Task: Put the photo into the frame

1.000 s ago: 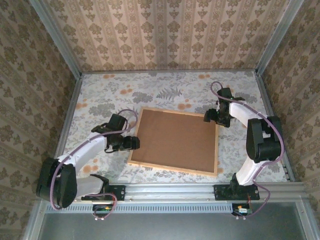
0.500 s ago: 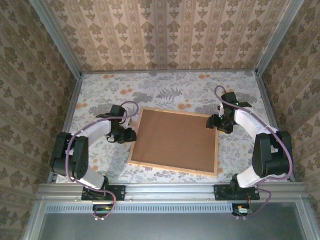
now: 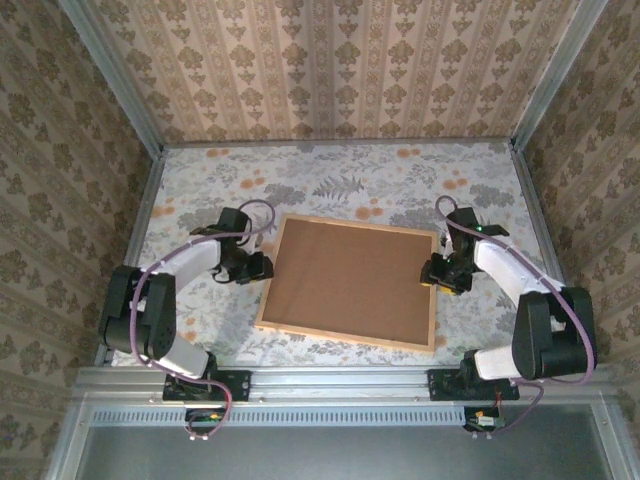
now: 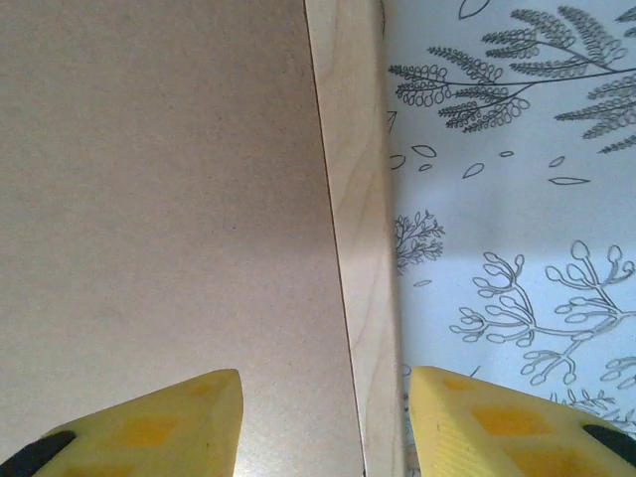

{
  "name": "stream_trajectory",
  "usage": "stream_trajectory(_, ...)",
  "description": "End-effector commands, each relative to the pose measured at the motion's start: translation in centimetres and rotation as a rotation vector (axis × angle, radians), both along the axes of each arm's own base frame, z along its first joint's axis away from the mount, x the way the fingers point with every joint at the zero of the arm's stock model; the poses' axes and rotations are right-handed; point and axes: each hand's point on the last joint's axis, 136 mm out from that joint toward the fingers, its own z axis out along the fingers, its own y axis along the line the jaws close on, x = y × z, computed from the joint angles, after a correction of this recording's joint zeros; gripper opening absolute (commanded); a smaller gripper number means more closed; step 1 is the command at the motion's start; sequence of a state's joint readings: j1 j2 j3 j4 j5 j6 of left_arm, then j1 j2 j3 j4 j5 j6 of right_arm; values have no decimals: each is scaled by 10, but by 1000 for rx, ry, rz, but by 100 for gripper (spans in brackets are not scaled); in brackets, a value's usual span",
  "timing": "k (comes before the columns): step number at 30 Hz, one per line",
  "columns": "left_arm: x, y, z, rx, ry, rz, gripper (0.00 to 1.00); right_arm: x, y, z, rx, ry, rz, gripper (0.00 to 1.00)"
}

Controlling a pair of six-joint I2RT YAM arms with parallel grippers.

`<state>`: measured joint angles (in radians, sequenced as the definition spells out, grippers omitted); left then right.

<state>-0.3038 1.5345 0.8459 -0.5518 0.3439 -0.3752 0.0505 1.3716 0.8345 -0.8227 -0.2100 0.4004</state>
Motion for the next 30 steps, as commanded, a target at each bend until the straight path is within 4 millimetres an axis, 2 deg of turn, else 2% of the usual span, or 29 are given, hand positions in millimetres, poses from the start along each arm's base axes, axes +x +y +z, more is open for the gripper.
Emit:
stream_trajectory(1,29,-13,5,-4,-62,-12,42,14,-14,10,-10,-39,-79,47)
stream_trajectory(4,42,-9,-1,102,-87,-50,50,29,-18,15,27,-75,-111,46)
stream_trajectory(5,43,-8,-4,133,-84,-61,50,30,-20,8,21,-51,-115,46)
stream_trajectory(10,51,-7,-9,216,-89,-109,50,41,-35,2,19,-47,-135,46)
stream_trajectory(16,53,-19,-12,162,-74,-139,42,53,-53,-5,-39,-45,-136,44)
stream_trajectory(22,46,-26,-24,127,-41,-139,46,65,-43,-18,10,-31,-126,39)
stream_trajectory(26,43,-20,-34,179,-18,-144,45,53,-36,-21,4,8,-115,40)
stream_trajectory(30,42,-15,-38,208,-13,-133,36,30,-38,-15,-29,28,-140,38)
